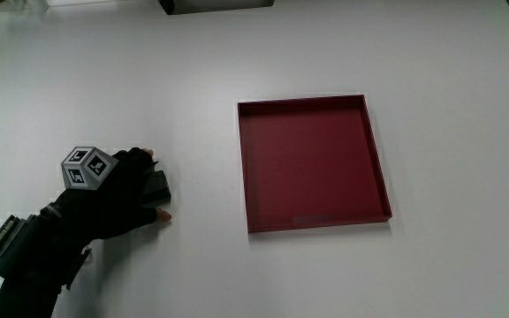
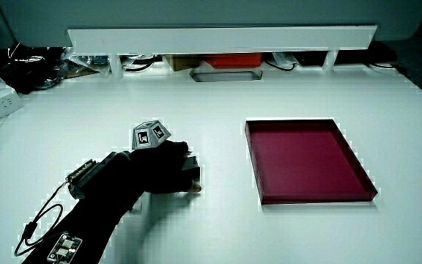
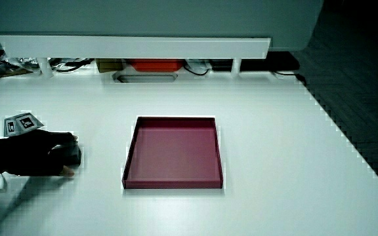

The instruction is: Pick charger from desk

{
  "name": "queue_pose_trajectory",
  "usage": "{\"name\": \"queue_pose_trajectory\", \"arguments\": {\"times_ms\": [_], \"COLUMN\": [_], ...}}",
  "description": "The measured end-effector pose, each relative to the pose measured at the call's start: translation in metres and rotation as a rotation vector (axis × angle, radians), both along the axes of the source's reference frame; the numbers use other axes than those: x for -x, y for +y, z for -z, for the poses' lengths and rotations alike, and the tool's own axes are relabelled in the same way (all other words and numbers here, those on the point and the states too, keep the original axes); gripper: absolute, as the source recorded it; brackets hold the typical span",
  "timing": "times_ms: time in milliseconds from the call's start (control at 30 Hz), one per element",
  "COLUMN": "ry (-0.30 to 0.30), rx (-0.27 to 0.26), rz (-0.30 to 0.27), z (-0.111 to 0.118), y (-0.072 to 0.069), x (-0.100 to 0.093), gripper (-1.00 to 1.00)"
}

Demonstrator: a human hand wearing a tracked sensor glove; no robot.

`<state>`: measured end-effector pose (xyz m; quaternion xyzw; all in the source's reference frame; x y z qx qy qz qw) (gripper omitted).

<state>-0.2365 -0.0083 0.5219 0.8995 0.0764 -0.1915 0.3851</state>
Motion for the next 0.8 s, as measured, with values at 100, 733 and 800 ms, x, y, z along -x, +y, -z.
{"name": "queue_pose_trajectory", "arguments": {"times_ms": [100,733,800], "ry": [0.014,0.057,0.052], "rx": [-0.04,-0.147,-0.145], "rz": [-0.005,-0.038,-0.04], "z": [0.0,0.009,0.011], "y": [0.001,0.007,0.006], "x": [0.0,-0.004,-0.005], "gripper": [0.14,1.0,1.0]}}
